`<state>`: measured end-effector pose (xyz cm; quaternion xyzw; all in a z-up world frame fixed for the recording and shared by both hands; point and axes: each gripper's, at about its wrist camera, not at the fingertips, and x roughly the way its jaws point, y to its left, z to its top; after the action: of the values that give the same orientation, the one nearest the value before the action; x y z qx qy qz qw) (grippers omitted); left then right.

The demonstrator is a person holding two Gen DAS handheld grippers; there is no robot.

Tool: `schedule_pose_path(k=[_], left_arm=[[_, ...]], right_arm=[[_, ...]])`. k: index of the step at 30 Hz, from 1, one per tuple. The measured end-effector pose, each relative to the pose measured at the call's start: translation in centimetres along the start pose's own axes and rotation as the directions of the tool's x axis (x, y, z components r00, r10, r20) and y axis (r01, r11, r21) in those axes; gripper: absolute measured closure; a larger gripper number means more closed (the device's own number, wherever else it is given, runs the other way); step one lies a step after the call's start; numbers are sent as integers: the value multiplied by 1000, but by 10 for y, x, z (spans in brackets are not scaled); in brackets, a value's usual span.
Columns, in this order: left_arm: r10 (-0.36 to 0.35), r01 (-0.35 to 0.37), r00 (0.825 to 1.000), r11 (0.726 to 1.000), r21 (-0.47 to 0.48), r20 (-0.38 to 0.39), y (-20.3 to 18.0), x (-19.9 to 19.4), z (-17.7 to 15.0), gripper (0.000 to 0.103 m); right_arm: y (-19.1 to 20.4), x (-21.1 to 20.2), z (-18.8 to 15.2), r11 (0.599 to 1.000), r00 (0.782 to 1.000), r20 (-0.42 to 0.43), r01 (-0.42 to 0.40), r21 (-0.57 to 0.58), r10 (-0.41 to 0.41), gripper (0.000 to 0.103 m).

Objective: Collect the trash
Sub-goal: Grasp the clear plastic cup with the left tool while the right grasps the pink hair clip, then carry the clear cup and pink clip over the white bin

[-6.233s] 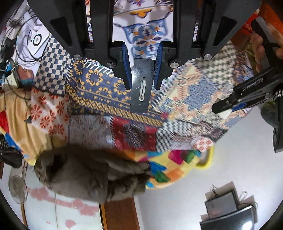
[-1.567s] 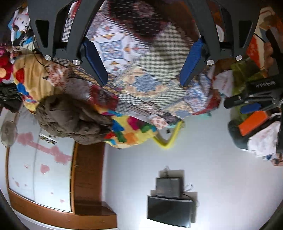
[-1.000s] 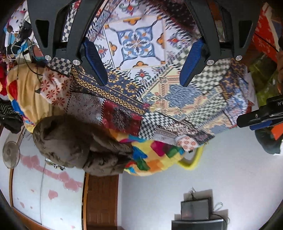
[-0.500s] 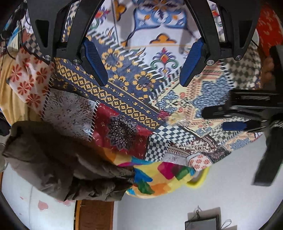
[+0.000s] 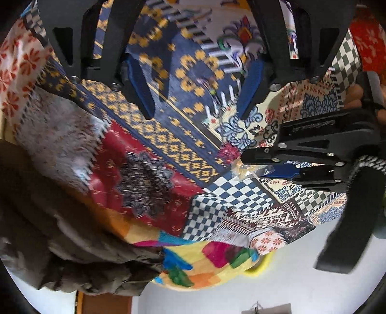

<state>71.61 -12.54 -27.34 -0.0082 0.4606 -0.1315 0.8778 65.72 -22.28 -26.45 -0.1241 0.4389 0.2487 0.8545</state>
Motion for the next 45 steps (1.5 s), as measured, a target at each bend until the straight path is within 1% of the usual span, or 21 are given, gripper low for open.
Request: schedule_pose_path(k=[3,5,7,11,12,13,16,20,21,22,25,28,29,34,40,45], left_arm=[[6,-4,999,999,-46,43,10,-14,-6,81],[29,-25,998,998,-61,63,16,-23,-10,82],[60,-54,994,996,-64,88,20,-35,-17,83],[66,-56,992,995,-87,111,27,-52,-28,83],[69,-59,991,994,-91,116,29,-56,-31,83],[68,-57,991,994,-96,119,30,-59,-33,83],[59,-45,991,993,-110,122,31,-67,-38,83],[59,-45,991,992,-121,117,30,-80,-43,83],[58,-43,991,991,-123,117,29,-84,-44,83],[60,-45,991,991,-126,120,29,-90,-45,83],[60,-42,990,990,-134,129,27,-109,-48,83],[74,-55,986,990,-131,147,22,-131,-48,83],[81,-61,985,990,-129,155,20,-141,-48,83],[94,-69,977,989,-133,192,10,-186,-50,83],[97,-62,966,987,-150,238,1,-256,-61,83],[130,-86,949,983,-163,287,-1,-319,-80,83]], right_arm=[[8,14,9,1000,1000,-18,-25,-14,25,43],[16,24,17,999,999,-28,-34,-20,33,46],[21,34,24,999,998,-42,-40,-19,39,58],[33,45,33,999,999,-34,-5,-31,4,65],[34,46,34,999,1000,-28,-3,-33,2,75],[35,46,35,999,1000,-27,-10,-33,9,77],[37,46,37,1000,999,-31,5,-14,-6,78],[32,37,35,998,999,-50,-18,56,21,78],[33,33,36,998,999,-46,-9,58,12,78],[34,25,36,998,999,-39,6,56,-4,78],[37,0,36,997,1000,-21,16,73,-15,78],[42,-28,39,997,999,14,40,67,-41,78],[46,-44,40,997,998,33,48,62,-50,78],[60,-96,46,997,994,98,50,65,-56,78],[93,-170,51,998,984,172,46,41,-52,78],[127,-222,52,999,974,222,39,5,-39,78]])
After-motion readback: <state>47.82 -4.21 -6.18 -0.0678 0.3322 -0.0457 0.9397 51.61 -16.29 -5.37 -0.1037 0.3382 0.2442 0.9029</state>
